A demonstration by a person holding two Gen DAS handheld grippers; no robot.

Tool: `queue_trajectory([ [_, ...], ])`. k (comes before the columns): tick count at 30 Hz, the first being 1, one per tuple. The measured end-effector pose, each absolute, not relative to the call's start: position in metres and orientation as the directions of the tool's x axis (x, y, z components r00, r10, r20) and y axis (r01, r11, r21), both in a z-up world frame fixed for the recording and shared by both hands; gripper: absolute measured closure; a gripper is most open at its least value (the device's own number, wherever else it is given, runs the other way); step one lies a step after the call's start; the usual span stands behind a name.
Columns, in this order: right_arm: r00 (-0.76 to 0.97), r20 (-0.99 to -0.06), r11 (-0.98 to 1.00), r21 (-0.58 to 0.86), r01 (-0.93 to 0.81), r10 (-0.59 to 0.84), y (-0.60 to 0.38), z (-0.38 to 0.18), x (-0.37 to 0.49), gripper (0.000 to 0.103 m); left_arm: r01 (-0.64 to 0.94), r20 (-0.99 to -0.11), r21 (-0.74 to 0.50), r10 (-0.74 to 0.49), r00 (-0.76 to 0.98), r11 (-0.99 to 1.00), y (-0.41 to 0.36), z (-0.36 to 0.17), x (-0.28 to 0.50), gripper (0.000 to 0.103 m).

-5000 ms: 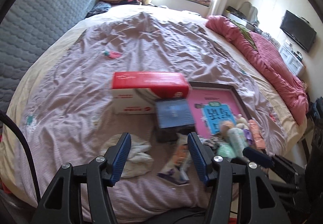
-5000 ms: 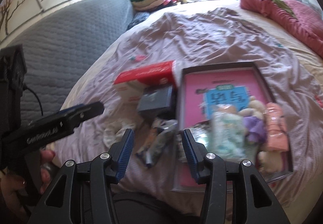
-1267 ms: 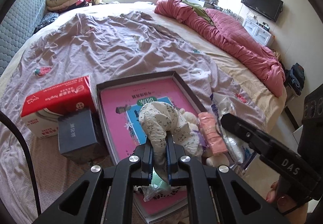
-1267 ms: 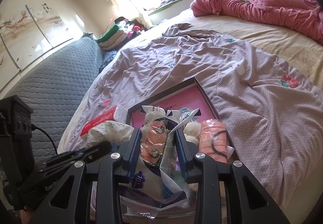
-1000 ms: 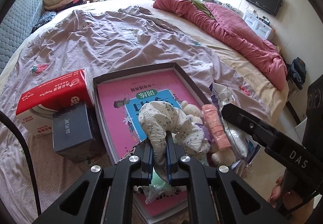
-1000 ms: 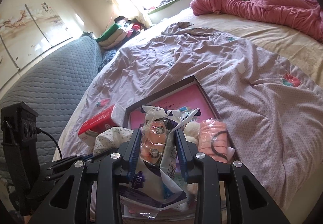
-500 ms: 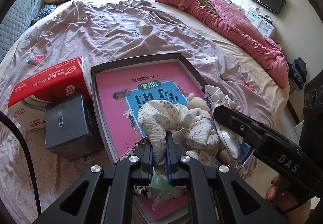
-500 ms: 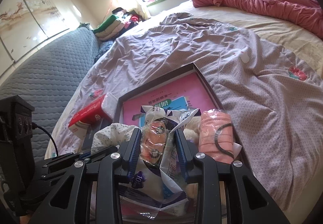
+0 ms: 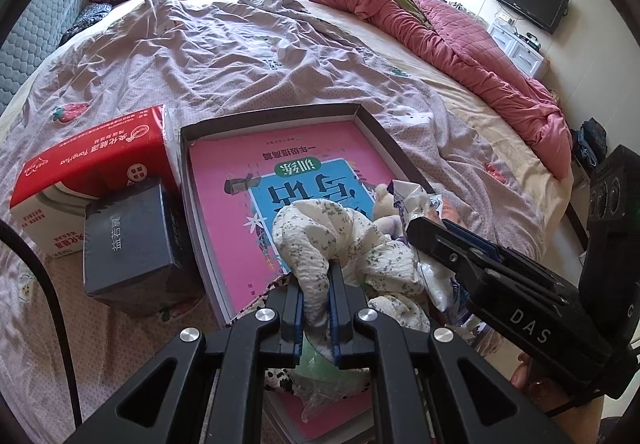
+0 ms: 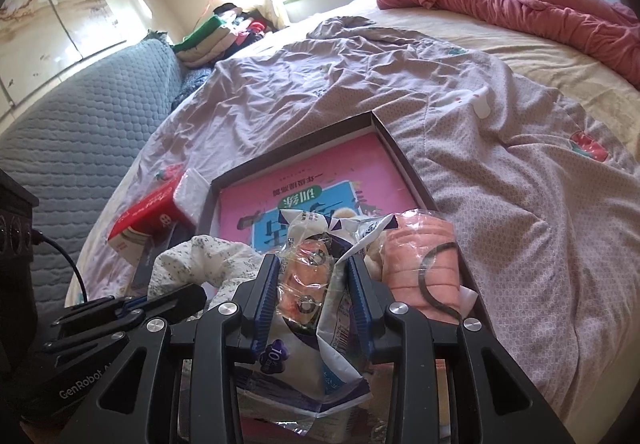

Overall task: Organize soft objects
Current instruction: 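Release the scrunchie on the tray with left tool while right releases snack bag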

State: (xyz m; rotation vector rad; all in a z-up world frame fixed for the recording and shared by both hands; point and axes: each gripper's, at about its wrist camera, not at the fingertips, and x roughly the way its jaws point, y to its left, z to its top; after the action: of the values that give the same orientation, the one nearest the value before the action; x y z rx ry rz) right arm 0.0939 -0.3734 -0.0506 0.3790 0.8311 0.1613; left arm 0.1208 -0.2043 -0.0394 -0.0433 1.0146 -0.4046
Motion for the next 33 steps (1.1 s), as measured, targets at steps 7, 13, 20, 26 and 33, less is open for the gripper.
queue_trajectory([
  [7, 0.666, -0.691, 0.921, 0.39, 0.013, 0.283, -0.374, -0.05, 0.093, 0.065, 0.312, -0.816, -0.219, -0.348, 0.461, 0.925, -0.205, -0.04, 0.121, 0.093],
  [13, 0.665, -0.693, 0.921, 0.39, 0.021, 0.278, -0.376, -0.05, 0.093, 0.062, 0.311, -0.819, -0.214, -0.344, 0.46, 0.926, -0.205, -0.04, 0.121, 0.093],
  [20, 0.672, -0.685, 0.917, 0.399, 0.024, 0.281, -0.378, -0.046, 0.091, 0.061, 0.305, -0.821, -0.21, -0.337, 0.461, 0.929, -0.206, -0.04, 0.121, 0.093],
  [26, 0.678, -0.683, 0.918, 0.395, 0.029, 0.273, -0.38, -0.041, 0.089, 0.058, 0.306, -0.823, -0.21, -0.336, 0.458, 0.929, -0.207, -0.04, 0.121, 0.093],
  [33, 0.681, -0.687, 0.924, 0.38, 0.041, 0.253, -0.38, -0.038, 0.088, 0.054, 0.308, -0.825, -0.211, -0.338, 0.452, 0.928, -0.208, -0.04, 0.12, 0.093],
])
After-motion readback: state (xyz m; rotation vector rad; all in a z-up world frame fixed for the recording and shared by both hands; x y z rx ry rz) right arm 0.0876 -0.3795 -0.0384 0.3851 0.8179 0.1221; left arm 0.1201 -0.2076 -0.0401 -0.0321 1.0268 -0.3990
